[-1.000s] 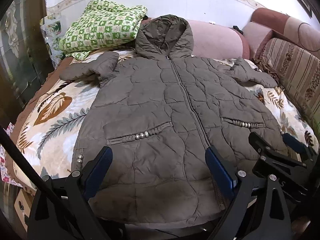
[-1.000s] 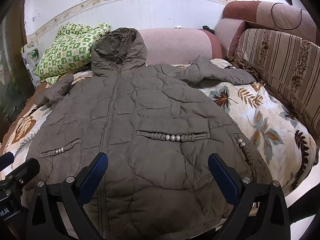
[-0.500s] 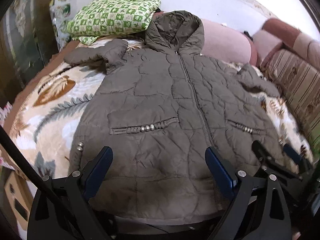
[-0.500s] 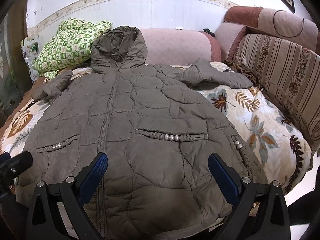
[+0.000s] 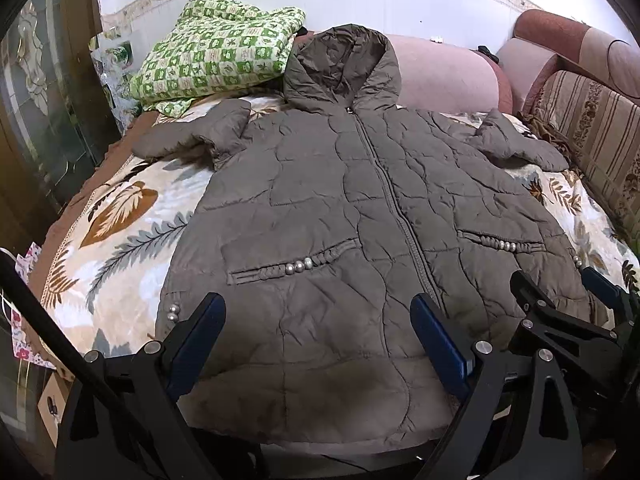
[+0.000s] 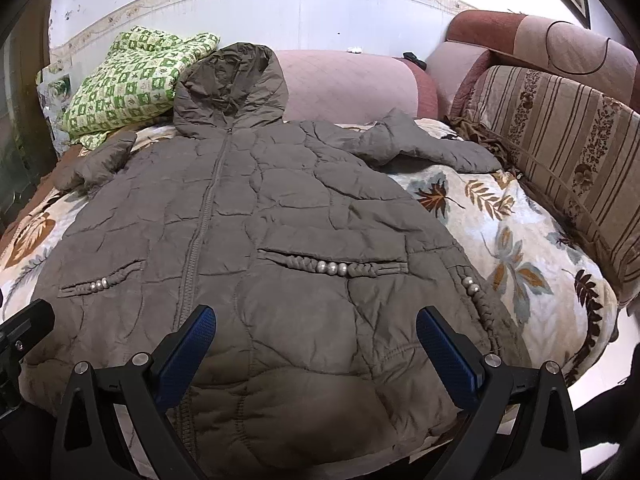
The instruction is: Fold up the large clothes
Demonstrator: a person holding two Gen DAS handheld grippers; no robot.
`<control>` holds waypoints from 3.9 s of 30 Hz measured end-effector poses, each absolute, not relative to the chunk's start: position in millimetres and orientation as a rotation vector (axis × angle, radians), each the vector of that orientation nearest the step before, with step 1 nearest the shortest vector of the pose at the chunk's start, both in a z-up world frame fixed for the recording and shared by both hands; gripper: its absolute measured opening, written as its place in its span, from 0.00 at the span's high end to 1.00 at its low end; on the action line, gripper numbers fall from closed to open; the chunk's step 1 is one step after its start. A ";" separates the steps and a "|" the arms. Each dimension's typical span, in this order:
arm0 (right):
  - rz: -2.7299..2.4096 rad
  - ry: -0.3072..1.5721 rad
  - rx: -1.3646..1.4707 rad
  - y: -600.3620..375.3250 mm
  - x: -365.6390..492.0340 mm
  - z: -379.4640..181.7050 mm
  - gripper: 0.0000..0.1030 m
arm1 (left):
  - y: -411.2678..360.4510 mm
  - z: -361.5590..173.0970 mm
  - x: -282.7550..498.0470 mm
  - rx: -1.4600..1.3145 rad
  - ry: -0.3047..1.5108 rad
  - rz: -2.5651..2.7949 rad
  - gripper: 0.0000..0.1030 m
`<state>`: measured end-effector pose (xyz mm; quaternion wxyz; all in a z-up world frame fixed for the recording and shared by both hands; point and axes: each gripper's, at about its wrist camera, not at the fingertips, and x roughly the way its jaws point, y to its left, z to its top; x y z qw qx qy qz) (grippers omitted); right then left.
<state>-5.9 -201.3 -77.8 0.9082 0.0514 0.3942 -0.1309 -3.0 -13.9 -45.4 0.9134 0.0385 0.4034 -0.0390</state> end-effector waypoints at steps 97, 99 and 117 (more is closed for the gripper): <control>-0.125 0.949 0.121 -219.7 182.9 -150.8 0.01 | 371.6 -143.3 431.4 -0.748 0.963 0.204 0.36; -0.119 0.965 0.130 -221.2 184.8 -155.5 0.01 | 369.6 -143.7 443.6 -0.733 0.945 0.227 0.35; -0.085 0.957 0.149 -222.6 184.7 -154.8 0.07 | 175.7 52.0 421.8 -0.462 0.767 -0.200 0.92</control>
